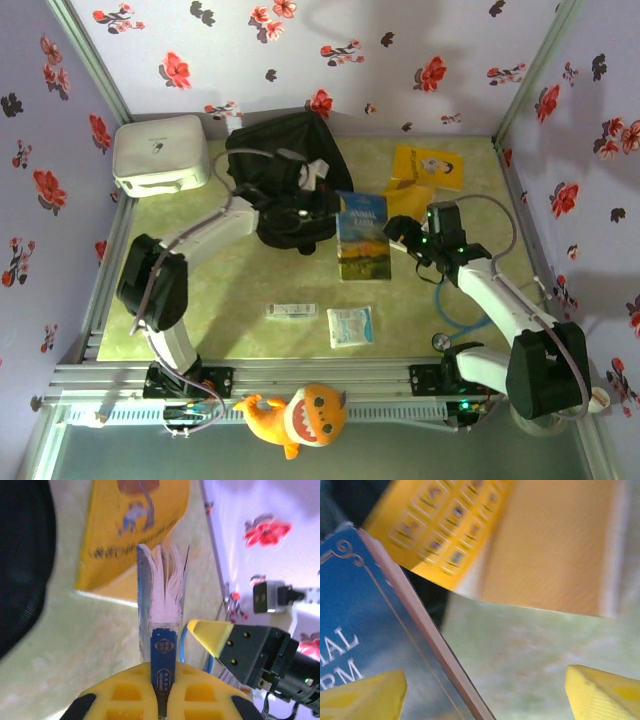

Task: Pack the student bag
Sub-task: Pick up the book from the middle-right of the table, then pass the book.

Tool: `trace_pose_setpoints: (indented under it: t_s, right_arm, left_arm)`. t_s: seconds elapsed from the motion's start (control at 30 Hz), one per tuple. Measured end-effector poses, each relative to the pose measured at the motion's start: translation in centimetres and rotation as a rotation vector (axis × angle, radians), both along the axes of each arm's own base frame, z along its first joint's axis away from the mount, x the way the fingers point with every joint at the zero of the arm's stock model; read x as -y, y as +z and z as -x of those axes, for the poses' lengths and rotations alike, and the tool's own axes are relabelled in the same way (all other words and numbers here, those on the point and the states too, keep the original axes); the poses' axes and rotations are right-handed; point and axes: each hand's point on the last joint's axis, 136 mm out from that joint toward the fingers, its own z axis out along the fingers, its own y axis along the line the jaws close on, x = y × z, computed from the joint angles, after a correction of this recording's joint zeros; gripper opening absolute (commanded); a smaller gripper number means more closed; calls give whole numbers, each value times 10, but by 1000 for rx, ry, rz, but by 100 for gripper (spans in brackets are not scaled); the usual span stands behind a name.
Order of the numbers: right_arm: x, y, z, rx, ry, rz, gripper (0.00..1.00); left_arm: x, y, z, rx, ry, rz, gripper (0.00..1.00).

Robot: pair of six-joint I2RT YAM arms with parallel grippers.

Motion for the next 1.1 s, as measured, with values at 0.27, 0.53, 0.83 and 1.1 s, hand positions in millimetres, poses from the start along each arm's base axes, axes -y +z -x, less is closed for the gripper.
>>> trace_pose_setpoints:
  t_s: [0.27,0.53,0.83,1.1]
  right_arm:
    - [-36,40,-38,106,13,-284,86]
    - [-78,54,-45,94,70,-483,91]
    - [-115,74,-44,101,134,-650,97]
    - [-128,104,-62,160,140,-827,90]
  left_arm:
    - [-57,41,-49,93,201,52,0]
    - [-82,73,-68,118,338,167,0]
    - [-98,93,-78,105,446,322,0]
    - [-101,96,-82,70,493,417,0]
